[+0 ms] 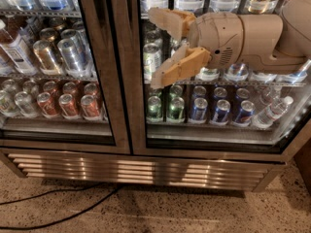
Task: Open right fridge door
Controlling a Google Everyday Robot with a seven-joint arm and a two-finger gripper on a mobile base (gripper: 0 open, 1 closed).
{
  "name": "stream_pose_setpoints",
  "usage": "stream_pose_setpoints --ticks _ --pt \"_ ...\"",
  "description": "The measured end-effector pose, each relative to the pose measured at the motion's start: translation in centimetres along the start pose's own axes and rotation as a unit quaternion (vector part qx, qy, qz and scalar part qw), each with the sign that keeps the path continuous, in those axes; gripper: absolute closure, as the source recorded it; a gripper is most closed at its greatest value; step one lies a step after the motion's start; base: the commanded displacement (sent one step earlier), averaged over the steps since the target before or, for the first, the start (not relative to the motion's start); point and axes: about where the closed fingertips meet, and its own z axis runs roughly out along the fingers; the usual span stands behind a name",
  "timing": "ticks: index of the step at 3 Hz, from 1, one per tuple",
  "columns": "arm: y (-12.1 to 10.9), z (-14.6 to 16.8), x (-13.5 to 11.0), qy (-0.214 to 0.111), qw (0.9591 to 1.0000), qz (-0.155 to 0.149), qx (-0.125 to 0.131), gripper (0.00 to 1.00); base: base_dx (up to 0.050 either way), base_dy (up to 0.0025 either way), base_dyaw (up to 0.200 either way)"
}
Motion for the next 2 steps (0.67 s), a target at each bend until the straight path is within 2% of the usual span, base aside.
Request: stream_pose_setpoints --ticks 1,2 --pt "0.00 0.00 0.00 0.000 1.0000 0.000 0.000 0.00 0.049 0.00000 0.000" --pt "0.00 0.00 0.00 0.000 1.0000 0.000 0.000 0.00 0.000 -0.00007 0.171"
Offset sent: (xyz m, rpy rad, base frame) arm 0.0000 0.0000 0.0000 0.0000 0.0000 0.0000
